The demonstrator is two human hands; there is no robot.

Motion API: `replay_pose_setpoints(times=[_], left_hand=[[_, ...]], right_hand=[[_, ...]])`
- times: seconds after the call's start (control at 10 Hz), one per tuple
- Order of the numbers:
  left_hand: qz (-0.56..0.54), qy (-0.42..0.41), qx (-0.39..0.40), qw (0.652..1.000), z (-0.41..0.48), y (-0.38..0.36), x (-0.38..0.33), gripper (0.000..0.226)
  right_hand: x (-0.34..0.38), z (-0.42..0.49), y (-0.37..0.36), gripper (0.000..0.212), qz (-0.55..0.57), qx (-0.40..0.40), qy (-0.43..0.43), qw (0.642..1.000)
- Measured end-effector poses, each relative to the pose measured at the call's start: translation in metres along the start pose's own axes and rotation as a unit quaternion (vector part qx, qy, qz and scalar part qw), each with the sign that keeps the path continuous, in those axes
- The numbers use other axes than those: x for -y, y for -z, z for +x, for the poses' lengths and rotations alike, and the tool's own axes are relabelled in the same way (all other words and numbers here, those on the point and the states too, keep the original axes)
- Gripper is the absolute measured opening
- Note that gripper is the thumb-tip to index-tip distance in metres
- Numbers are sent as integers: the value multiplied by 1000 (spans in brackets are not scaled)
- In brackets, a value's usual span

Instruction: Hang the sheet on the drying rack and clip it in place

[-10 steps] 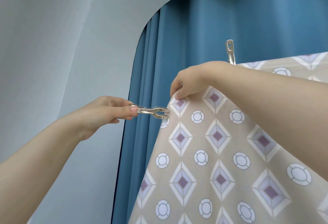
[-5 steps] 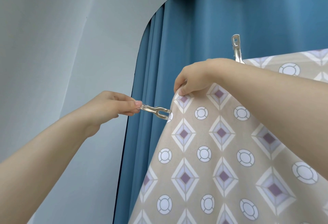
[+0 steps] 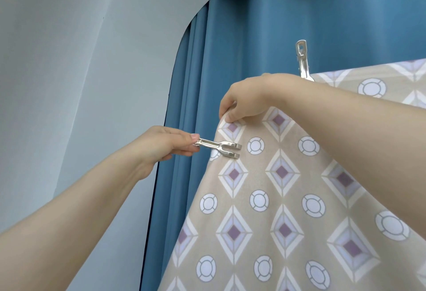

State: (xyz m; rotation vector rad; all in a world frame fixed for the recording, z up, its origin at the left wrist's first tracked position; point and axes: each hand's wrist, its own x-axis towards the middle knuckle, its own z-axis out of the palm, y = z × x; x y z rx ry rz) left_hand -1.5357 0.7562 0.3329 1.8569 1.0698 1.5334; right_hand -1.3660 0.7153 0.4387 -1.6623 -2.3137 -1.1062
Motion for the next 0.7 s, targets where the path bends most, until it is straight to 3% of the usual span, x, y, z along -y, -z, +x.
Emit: replay_pose_setpoints(times=[0.2, 0.4, 0.5, 0.6, 0.7], left_hand=[[15, 19, 32, 999, 6, -14, 5, 21], [-4, 9, 7, 1000, 8, -25, 10, 19], [-15, -1, -29, 999, 7, -26, 12, 10], [-53, -41, -60, 996, 6, -33, 14, 27], [-34, -113, -152, 981, 1, -39, 8, 44]], right_hand=[[-8, -3, -7, 25, -10, 2, -15, 1000], [-6, 0, -12, 26, -40, -28, -22, 999], [-1, 0, -19, 29, -59, -57, -30, 996], [-2, -2, -31, 34, -83, -117, -28, 989], [-7, -7, -40, 36, -9, -201, -18, 979]])
